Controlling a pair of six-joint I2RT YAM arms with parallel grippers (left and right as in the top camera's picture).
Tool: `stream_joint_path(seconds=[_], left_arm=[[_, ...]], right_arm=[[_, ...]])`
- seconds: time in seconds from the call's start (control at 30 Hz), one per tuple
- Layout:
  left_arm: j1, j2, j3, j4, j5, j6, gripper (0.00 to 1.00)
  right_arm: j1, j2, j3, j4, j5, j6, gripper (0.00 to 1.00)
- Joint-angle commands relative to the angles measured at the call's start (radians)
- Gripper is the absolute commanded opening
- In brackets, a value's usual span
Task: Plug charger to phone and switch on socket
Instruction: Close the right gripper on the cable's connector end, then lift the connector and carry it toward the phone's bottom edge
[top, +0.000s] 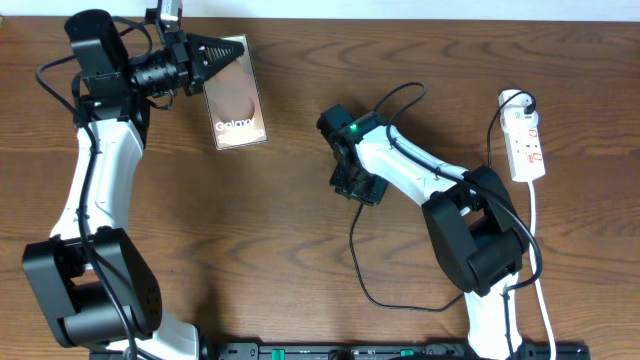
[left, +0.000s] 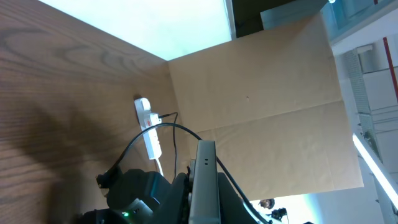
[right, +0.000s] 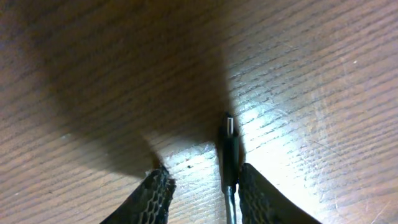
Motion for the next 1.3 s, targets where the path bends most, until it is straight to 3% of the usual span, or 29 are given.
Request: stream_joint_path(seconds=[0.0,0.17,0.6,0.7,0.87,1.07,1.17,1.27], left_arm=[[0.006,-0.022,0.030,0.009,0.024,0.014,0.07],[0.006,-0.022,0.030,0.010,0.024,0.014,0.07],[0.006,-0.022,0.030,0.010,0.024,0.014,0.07],[0.006,-0.022,0.030,0.009,0.024,0.014,0.08],[0.006,-0.022,0.030,0.009,0.024,0.014,0.07],[0.013,-0.022,0.030,0.010,0.025,0.014,0.07],[0.032,-0.022,0.030,0.010,0.026,0.014,0.07],[0.057,-0.022,0.030,0.010,0.047,0.014,0.07]], right_arm=[[-0.003,0.013,-0.001,-0.002,0.023,0.011,0.31],[-0.006,0.013,-0.001,-0.002,0.023,0.011,0.23],[-0.007,0.013,-0.001,-0.001,0.023,0.007,0.13],[-0.008,0.013,-0.001,0.002,0.023,-0.006,0.01],[-0.010,0.013,-0.001,0.008,0.022,-0.027,0.01],[-0.032,0.013,-0.001,0.077,-0.083,-0.198,0.01],[-0.054,0.013,-0.001,0.147,-0.255,-0.387,0.01],[-0.087,0.013,-0.001,0.225,-0.550,-0.610,0.01]])
